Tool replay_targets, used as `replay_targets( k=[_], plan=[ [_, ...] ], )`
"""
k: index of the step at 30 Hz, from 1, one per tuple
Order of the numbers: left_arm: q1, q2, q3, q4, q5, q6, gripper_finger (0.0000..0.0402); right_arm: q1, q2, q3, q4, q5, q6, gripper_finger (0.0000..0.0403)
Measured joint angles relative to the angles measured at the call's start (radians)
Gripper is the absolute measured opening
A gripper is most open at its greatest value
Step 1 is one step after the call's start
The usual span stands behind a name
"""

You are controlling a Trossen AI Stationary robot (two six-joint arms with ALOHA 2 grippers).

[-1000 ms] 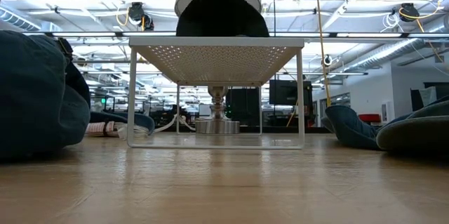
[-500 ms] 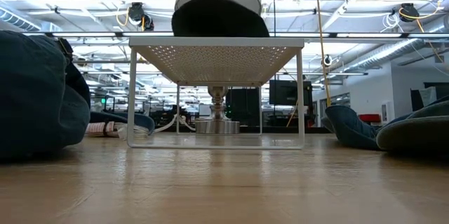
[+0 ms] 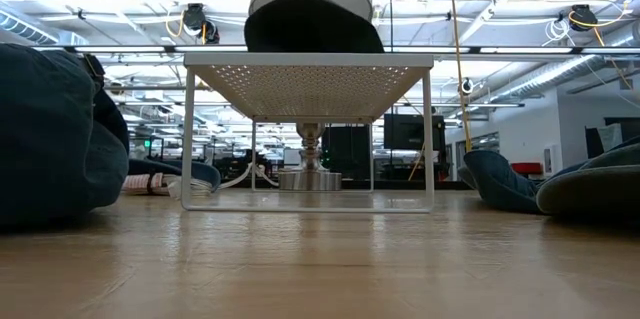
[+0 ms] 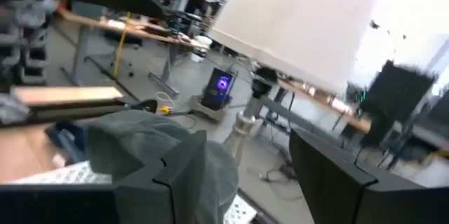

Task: Pick & Place hat
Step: Stack the top gray cap on the gray cap on the shelf

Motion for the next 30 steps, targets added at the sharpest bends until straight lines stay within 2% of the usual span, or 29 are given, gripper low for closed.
replay_targets(
  k=[5,9,12,15,20,30],
  plan=[
    [0.014,-0.059,0.0,-0.001,0.096,-0.065,0.0214,-0.113,-0.052,-0.086,0.003,-0.159,0.268,0.0197],
    [0.021,-0.118,0.0,-0.001,0.157,-0.075,0.0214,-0.25,-0.07,-0.151,-0.002,-0.409,0.418,0.0197],
    [0.018,-0.161,0.0,-0.002,0.205,-0.073,0.0214,-0.349,-0.072,-0.17,-0.021,-0.549,0.45,0.0197],
    [0.018,-0.199,0.0,-0.002,0.242,-0.078,0.0214,-0.438,-0.082,-0.17,-0.089,-0.666,0.484,0.0197],
    [0.018,-0.249,0.0,0.001,0.343,-0.099,0.0214,-0.602,-0.132,-0.165,-0.31,-0.879,0.76,0.0197],
    [0.019,-0.259,0.0,0.001,0.36,-0.074,0.0214,-0.89,-0.17,-0.164,-0.467,-1.282,1.184,0.0196]
  ],
)
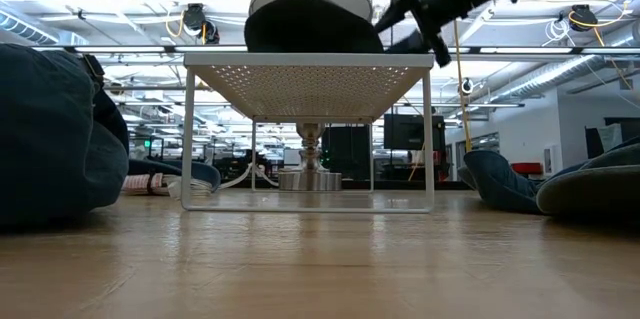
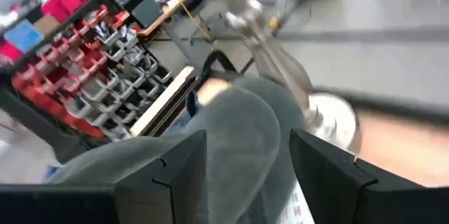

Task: Pick & Place hat
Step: Stack the top gray cap on the gray cap on the shelf

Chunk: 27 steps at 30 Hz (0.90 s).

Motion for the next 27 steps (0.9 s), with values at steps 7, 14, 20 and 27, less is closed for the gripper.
replay_targets(
  k=[7,14,20,27],
  plan=[
    [0.027,0.0,0.0,-0.039,-0.005,-0.04,0.0214,-0.094,0.011,0.0,-0.097,-0.21,0.236,0.0196],
    [0.034,0.0,0.0,-0.039,0.01,-0.08,0.0214,-0.105,0.01,0.0,-0.129,-0.294,0.343,0.0196],
    [0.033,0.0,0.0,-0.039,0.011,-0.087,0.0214,-0.105,0.064,0.0,-0.119,-0.344,0.373,0.0196],
    [0.032,0.0,0.0,-0.039,0.042,-0.11,0.0214,-0.108,0.147,0.0,0.028,-0.396,0.4,0.0196]
  ],
)
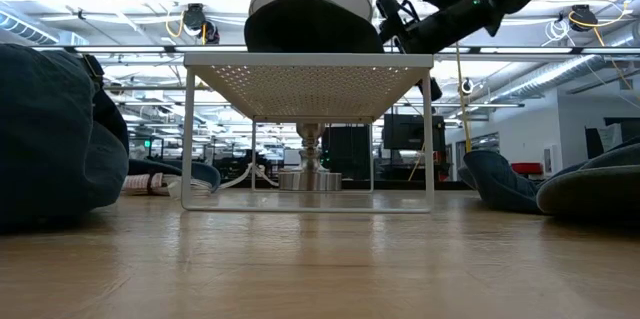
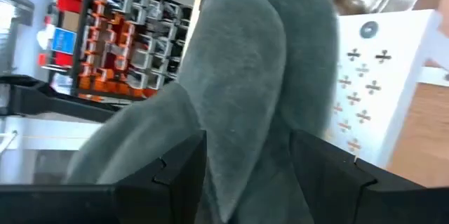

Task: Pick & Place hat
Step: Stack the top gray cap on the gray cap on the shelf

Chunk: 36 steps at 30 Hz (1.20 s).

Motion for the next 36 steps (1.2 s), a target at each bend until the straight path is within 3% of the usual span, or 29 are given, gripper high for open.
replay_targets(
  k=[25,36],
  plan=[
    [0.0,0.0,0.0,-0.002,0.014,0.0,0.0214,-0.003,0.053,-0.001,0.132,-0.179,0.038,0.0196],
    [0.0,0.0,0.0,-0.007,0.014,0.0,0.0214,-0.027,0.014,0.0,0.155,-0.181,0.064,0.0196]
  ],
)
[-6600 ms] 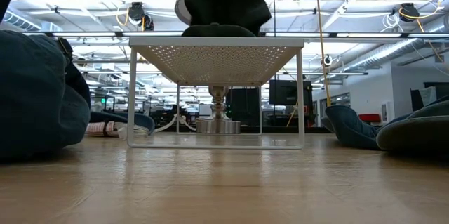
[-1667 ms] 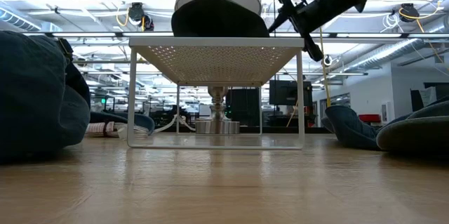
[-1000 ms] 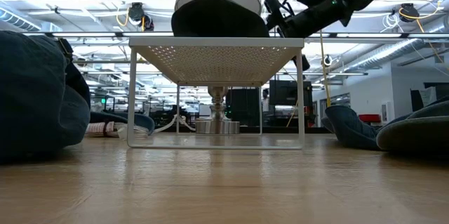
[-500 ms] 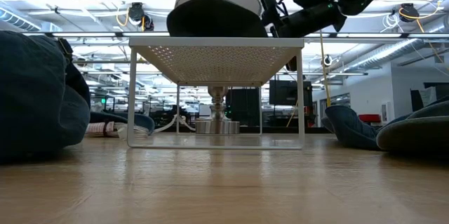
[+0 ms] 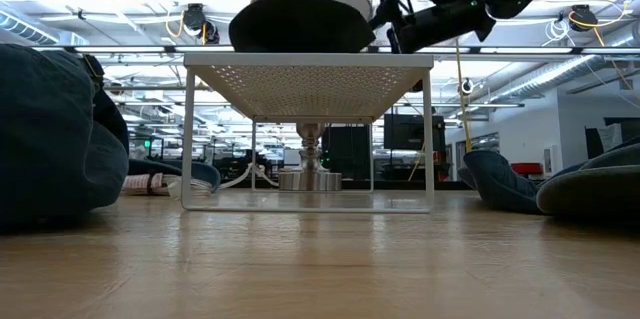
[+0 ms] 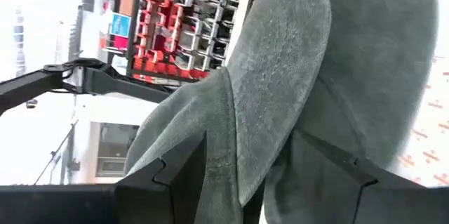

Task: Pick & Place hat
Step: Stack the top gray cap on the gray cap on the shelf

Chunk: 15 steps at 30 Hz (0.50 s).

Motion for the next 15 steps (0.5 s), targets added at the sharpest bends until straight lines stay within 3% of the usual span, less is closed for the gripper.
replay_targets(
  k=[8,15],
  plan=[
    [0.003,0.0,0.0,0.0,0.0,0.001,0.0214,-0.007,-0.02,0.0,-0.012,0.001,-0.028,0.0196],
    [0.026,0.0,0.0,0.0,0.0,0.0,0.0214,-0.008,-0.02,-0.001,-0.177,0.027,-0.097,0.0196]
  ],
)
